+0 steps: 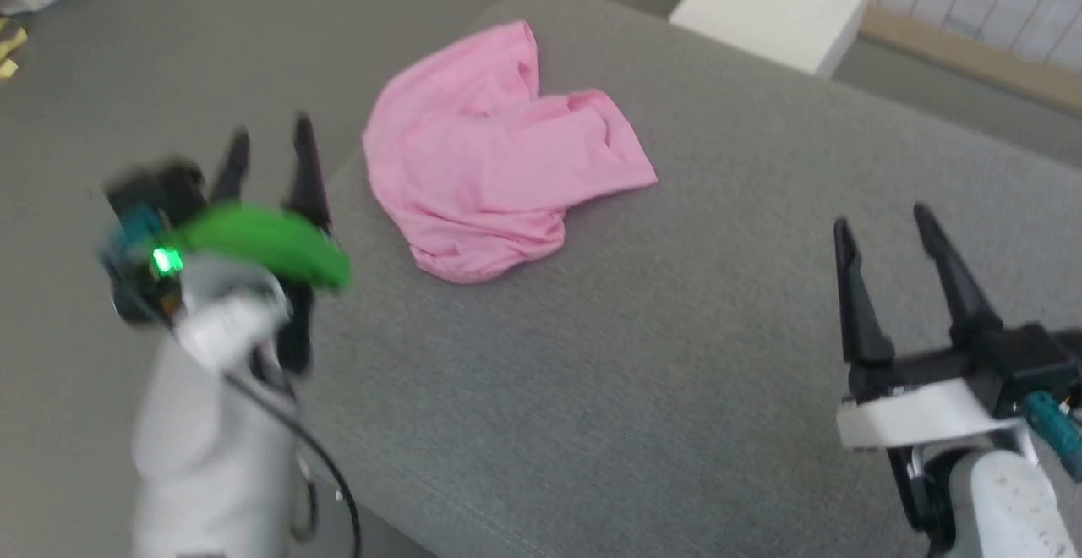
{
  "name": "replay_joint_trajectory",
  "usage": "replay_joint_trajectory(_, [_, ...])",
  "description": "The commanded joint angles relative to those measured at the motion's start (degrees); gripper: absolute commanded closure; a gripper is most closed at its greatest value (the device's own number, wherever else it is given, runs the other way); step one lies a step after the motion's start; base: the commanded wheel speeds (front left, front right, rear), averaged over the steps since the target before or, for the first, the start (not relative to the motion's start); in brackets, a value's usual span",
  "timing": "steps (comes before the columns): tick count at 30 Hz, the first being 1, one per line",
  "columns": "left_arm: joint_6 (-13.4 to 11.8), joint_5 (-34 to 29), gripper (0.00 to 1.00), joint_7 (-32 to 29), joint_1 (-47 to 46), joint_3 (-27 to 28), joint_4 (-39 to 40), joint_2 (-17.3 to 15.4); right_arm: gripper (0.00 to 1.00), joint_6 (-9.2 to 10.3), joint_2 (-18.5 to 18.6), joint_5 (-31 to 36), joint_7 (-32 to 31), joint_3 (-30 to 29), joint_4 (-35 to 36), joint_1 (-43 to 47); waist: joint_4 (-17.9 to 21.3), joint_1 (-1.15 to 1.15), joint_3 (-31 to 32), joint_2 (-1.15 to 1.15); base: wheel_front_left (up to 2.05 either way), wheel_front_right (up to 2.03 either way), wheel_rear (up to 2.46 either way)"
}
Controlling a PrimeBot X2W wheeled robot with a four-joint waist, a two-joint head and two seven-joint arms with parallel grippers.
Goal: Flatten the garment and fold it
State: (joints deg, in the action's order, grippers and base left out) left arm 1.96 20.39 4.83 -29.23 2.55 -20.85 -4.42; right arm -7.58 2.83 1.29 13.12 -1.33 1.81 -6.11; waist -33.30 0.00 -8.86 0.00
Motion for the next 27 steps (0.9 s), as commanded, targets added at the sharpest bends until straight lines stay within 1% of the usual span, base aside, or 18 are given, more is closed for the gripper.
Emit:
replay_joint_trajectory(1, [0.04, 0.87, 0.00, -2.39, -4.02, 0.59, -2.01, -1.32, 0.00, 0.09, 0.05, 0.92, -0.22, -0.20, 0.90, -1.50, 7.51, 0.00, -11.77, 0.00, 0.00, 0.00, 0.00])
replay_joint_trajectory(5, [-0.42, 4.29, 0.00, -11.03, -12.22, 2.76, -8.29, -3.92, 0.00, 0.09, 0.16, 1.86, -0.62, -0.12, 2.18, -3.86, 10.93, 0.00, -17.69, 0.00, 0.00, 0.00, 0.00])
replay_joint_trajectory(9, [-1.13, 7.09, 0.00, -20.45, -16.64, 4.52, -13.82, -7.07, 0.00, 0.09, 0.75, 1.82, -0.54, 0.61, 2.89, -6.60, 14.62, 0.00, -22.37, 0.00, 0.00, 0.00, 0.00])
replay_joint_trajectory(12, [-2.55, 9.11, 0.00, -27.39, -17.69, 6.00, -16.83, -8.95, 0.00, 0.09, 0.79, 1.71, -0.19, 0.76, 3.13, -8.13, 16.93, 0.00, -24.61, 0.00, 0.00, 0.00, 0.00])
replay_joint_trajectory(15, [-4.64, 9.42, 0.00, -33.41, -17.45, 6.36, -18.55, -10.91, 0.00, 0.09, 0.74, 1.35, 0.32, 0.18, 2.81, -9.09, 18.42, 0.00, -25.96, 0.00, 0.00, 0.00, 0.00])
replay_joint_trajectory(19, [-5.90, 11.34, 0.00, -40.99, -15.94, 6.73, -19.86, -11.00, 0.00, 0.09, 0.61, 1.08, 0.92, -0.45, 2.30, -9.11, 19.12, 0.00, -26.22, 0.00, 0.00, 0.00, 0.00])
replay_joint_trajectory(23, [-7.40, 13.36, 0.00, -47.55, -13.78, 7.13, -19.86, -10.15, 0.00, 0.09, 0.47, 0.72, 1.32, -0.98, 1.34, -8.87, 19.15, 0.00, -25.05, 0.00, 0.00, 0.00, 0.00])
replay_joint_trajectory(24, [-7.84, 13.44, 0.04, -49.41, -12.90, 6.81, -19.64, -10.05, 0.00, 0.09, 0.42, 0.63, 1.41, -0.97, 1.12, -8.79, 19.12, 0.00, -24.50, 0.00, 0.00, 0.00, 0.00])
replay_joint_trajectory(25, [-8.08, 13.44, 0.43, -50.89, -12.12, 6.47, -19.25, -9.99, 0.00, 0.09, 0.37, 0.55, 1.47, -0.90, 0.94, -8.72, 19.11, 0.00, -23.93, 0.00, 0.00, 0.00, 0.00])
replay_joint_trajectory(26, [-7.95, 13.38, 0.92, -52.57, -11.14, 5.94, -18.47, -10.14, 0.00, 0.09, 0.32, 0.39, 1.55, -0.81, 0.72, -8.66, 19.12, 0.00, -23.19, 0.00, 0.00, 0.00, 0.00])
replay_joint_trajectory(27, [-7.67, 13.25, 1.00, -53.12, -10.46, 5.66, -17.45, -10.46, 0.00, 0.09, 0.29, 0.25, 1.60, -0.75, 0.51, -8.62, 19.13, 0.00, -22.59, 0.00, 0.00, 0.00, 0.00])
